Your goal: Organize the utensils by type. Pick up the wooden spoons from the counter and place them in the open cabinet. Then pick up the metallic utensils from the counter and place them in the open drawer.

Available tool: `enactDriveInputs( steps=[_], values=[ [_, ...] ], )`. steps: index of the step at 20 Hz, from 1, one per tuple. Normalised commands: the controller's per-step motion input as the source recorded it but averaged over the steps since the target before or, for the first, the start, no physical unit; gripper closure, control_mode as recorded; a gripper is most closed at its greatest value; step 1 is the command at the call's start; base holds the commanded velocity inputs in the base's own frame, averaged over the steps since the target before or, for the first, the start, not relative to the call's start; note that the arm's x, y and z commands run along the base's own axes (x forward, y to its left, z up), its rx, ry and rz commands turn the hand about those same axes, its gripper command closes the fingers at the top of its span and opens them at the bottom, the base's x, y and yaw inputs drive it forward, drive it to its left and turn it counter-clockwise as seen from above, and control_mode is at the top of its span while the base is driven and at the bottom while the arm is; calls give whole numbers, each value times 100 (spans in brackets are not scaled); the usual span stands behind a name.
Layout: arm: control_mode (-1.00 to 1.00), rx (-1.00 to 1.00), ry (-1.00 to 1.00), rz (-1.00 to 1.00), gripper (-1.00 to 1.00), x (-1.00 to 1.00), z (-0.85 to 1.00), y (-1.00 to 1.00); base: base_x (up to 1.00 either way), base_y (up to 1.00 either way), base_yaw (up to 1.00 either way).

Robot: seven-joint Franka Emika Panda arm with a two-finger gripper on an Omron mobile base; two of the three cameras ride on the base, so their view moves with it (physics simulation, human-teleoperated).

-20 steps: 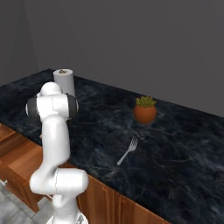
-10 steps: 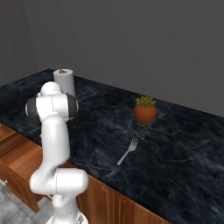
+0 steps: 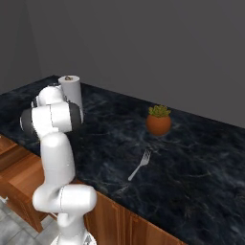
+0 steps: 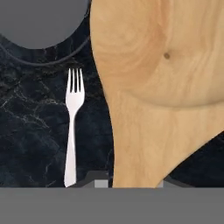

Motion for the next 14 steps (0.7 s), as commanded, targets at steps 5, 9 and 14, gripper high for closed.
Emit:
enactDriveInputs(
  steps=[5,9,14],
  values=[
    [-100,2,-24,6,100,-40,74,-6,0,0,0],
    [-100,0,-21,11,100,-34,64,-7,0,0,0],
    [-100,0,-18,13,100,-36,58,-5,0,0,0]
  ],
)
